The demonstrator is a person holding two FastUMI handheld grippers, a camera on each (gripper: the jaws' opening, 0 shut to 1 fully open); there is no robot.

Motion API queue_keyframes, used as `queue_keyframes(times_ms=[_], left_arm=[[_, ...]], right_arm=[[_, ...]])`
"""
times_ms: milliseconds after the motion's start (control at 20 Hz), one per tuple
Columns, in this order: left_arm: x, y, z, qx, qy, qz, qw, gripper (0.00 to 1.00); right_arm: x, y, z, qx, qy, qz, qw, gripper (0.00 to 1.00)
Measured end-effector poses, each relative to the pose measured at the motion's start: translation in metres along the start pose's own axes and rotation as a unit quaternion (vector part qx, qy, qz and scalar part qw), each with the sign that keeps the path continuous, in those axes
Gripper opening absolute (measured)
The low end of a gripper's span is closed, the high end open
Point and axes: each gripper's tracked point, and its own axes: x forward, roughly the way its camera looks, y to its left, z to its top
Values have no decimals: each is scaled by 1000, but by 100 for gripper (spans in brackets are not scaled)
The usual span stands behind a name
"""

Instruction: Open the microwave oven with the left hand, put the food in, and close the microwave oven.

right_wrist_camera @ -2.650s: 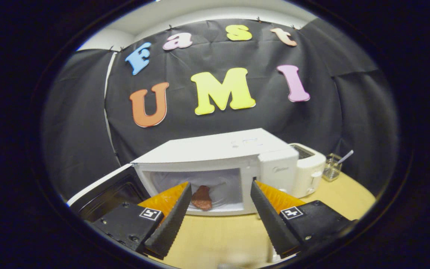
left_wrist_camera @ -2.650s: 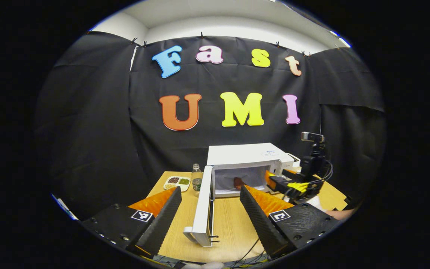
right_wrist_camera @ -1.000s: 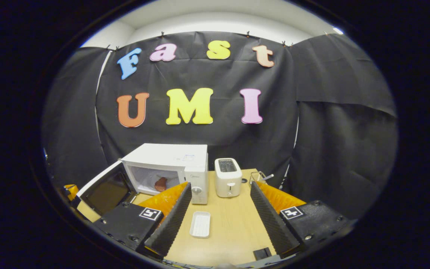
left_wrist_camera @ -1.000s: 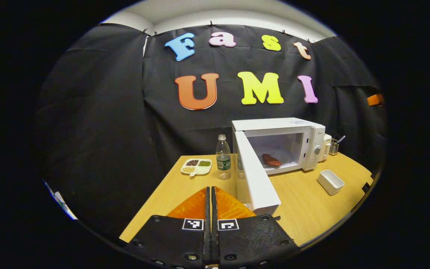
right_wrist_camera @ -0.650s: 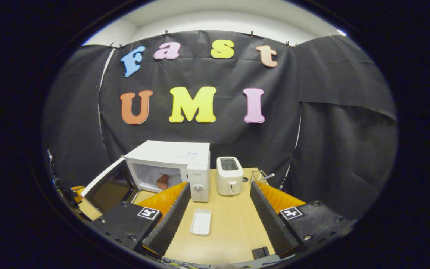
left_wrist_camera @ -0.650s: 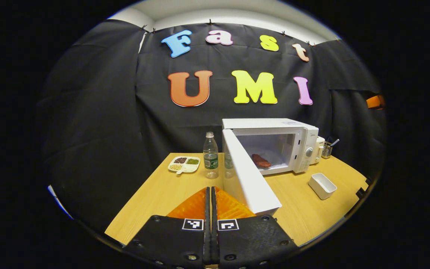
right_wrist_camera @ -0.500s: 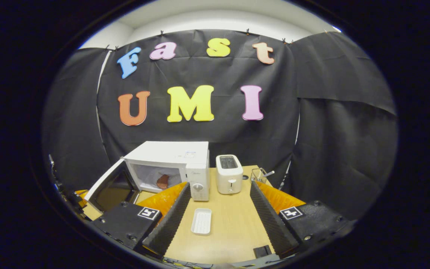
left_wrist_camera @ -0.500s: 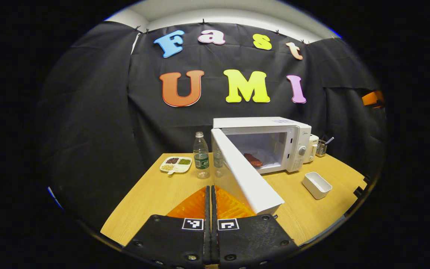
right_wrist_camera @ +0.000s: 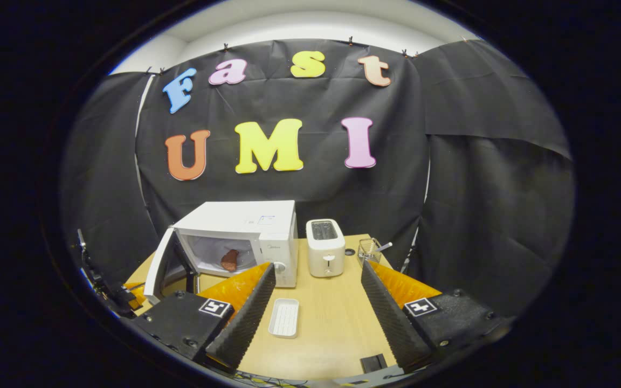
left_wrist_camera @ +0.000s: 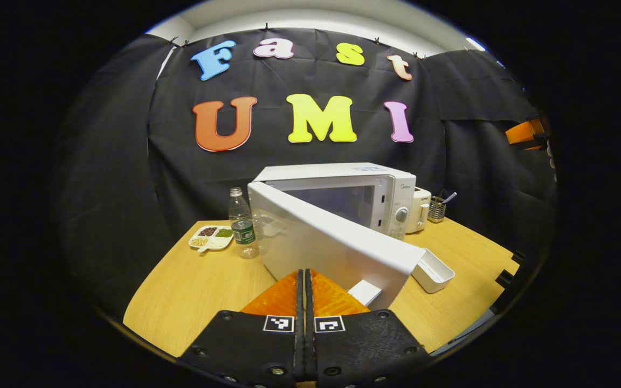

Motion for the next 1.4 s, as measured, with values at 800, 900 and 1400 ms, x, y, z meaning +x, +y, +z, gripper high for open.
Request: queue_keyframes(times_ms=[800,900,1400], left_arm=[[109,-96,17,17,-6,-96,995,0],[120,-103,21,12,-9,-101,995,0],[191,-141,46,-9,-16,-101,995,0]], right_arm=[[18,-51,-4,15,20,-46,999,100],[21,-55,-5,17,22,-49,998,100],[31,-74,-19,28,44,-53,997,100]])
